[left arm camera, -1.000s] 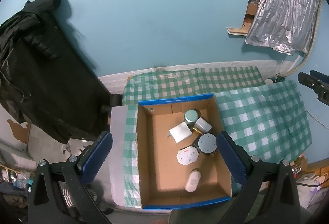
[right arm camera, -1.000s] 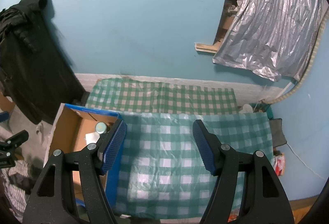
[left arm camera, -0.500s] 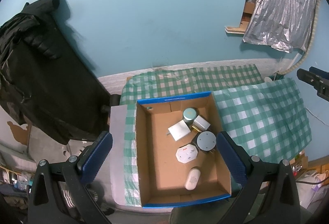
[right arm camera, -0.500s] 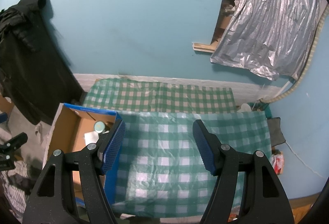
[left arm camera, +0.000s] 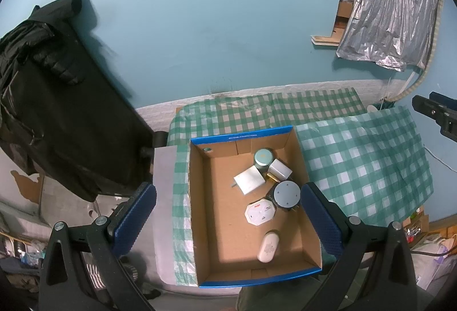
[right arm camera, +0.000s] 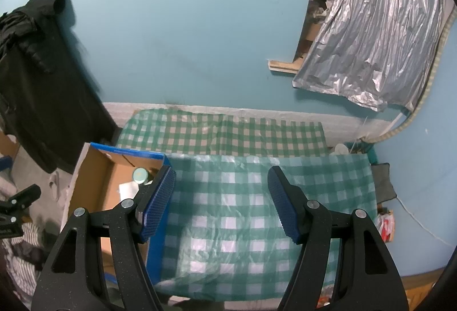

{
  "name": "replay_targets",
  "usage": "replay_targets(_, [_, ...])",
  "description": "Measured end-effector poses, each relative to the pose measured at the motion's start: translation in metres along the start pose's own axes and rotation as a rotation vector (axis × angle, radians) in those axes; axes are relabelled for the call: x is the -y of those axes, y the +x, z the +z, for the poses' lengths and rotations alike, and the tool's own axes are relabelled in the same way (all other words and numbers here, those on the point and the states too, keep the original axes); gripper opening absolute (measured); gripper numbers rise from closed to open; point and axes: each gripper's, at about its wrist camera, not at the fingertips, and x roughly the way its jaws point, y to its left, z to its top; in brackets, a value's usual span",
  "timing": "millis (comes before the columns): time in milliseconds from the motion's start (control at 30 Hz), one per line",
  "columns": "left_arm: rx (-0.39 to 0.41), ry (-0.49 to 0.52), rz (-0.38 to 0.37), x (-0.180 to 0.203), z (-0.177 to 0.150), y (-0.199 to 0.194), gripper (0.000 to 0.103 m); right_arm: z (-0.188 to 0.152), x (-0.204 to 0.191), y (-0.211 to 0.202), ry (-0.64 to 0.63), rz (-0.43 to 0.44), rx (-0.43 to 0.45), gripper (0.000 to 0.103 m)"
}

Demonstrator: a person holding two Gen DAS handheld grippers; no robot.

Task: Organize rigid objects

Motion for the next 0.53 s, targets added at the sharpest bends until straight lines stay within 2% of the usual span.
replay_targets(533, [0.014,0.008,-0.017,0.0023,0.0038,0.0001,0.102,-0.0004,-0.0001,0.0,0.001,0.001,0.0,0.067])
